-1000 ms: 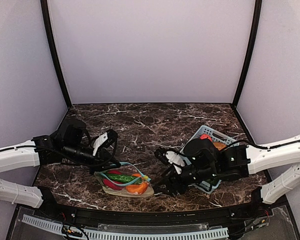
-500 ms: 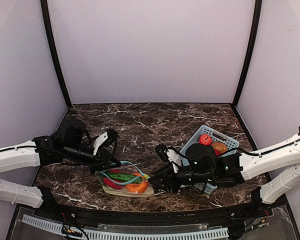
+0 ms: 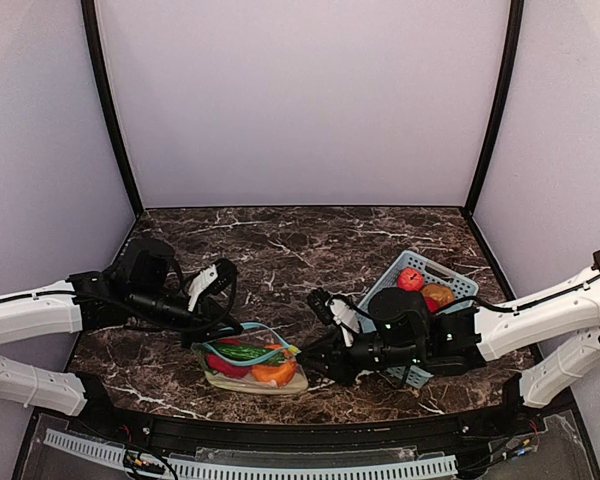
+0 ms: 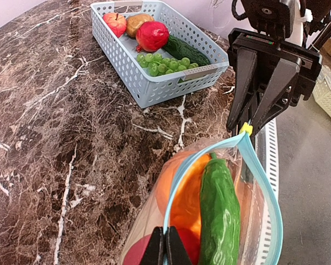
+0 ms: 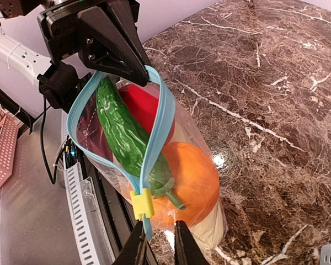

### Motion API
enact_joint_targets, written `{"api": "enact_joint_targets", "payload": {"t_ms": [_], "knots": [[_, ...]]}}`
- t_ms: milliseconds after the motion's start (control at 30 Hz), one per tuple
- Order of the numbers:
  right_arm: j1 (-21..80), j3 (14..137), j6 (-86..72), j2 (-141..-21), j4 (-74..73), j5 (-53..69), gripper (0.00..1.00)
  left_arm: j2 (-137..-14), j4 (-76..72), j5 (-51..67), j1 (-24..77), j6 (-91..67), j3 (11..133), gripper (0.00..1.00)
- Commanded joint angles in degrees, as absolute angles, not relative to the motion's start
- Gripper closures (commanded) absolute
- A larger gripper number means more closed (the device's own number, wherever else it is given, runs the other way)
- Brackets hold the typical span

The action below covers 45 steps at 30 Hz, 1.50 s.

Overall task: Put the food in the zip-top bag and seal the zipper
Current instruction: Hold the zipper food storage bag at the center of the board, then hold the zipper from the zipper food storage bag.

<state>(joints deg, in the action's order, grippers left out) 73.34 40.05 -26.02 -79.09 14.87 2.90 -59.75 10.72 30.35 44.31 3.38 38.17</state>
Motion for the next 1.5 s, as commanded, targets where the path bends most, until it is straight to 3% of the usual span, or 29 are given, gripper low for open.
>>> {"api": "enact_joint_targets", "payload": {"t_ms": [0, 400, 567, 667, 733, 767, 800, 833, 900, 967, 1233, 1467], "knots": [[73.0, 41.2, -25.8, -79.6, 16.8, 3.2, 0.84, -59.9, 11.4, 30.2, 44.6, 3.5, 38.6, 0.99], [73.0, 42.0, -25.7, -80.2, 16.9, 3.5, 0.82, -59.9, 11.5, 30.5, 44.5, 3.6, 38.5, 0.99], [73.0, 42.0, -25.7, -80.3, 16.6, 3.6, 1.0, -59.6, 11.6, 30.5, 44.5, 3.6, 38.5, 0.99], [73.0, 41.8, -25.7, -80.1, 16.8, 3.5, 1.0, -59.6, 11.8, 30.4, 44.5, 3.6, 38.7, 0.98], [73.0, 42.0, -25.3, -79.9, 16.6, 4.1, 1.0, -59.5, 12.5, 30.2, 44.5, 3.8, 39.4, 0.78], [73.0, 42.4, -25.1, -79.9, 16.3, 4.6, 1.0, -59.4, 12.9, 29.9, 44.5, 3.9, 40.5, 0.58], [73.0, 42.7, -24.7, -79.9, 15.8, 5.2, 1.0, -59.2, 13.5, 29.7, 44.5, 4.3, 41.8, 0.5], [73.0, 43.2, -24.3, -80.0, 15.0, 5.8, 1.0, -58.7, 13.6, 29.2, 44.5, 4.5, 42.5, 0.35], [73.0, 44.0, -23.6, -80.2, 13.5, 7.1, 1.0, -58.0, 12.8, 29.2, 44.6, 5.2, 44.6, 0.21], [73.0, 44.1, -23.3, -80.1, 12.9, 7.8, 1.0, -57.8, 11.4, 30.5, 44.6, 5.6, 46.5, 0.16], [73.0, 44.1, -22.7, -79.7, 12.9, 7.6, 1.0, -64.8, 9.2, 38.7, 47.7, 8.6, 50.2, 0.17], [73.0, 44.5, -22.6, -79.8, 12.5, 7.6, 1.0, -71.8, 7.6, 41.0, 51.9, 9.2, 51.9, 0.27]]}}
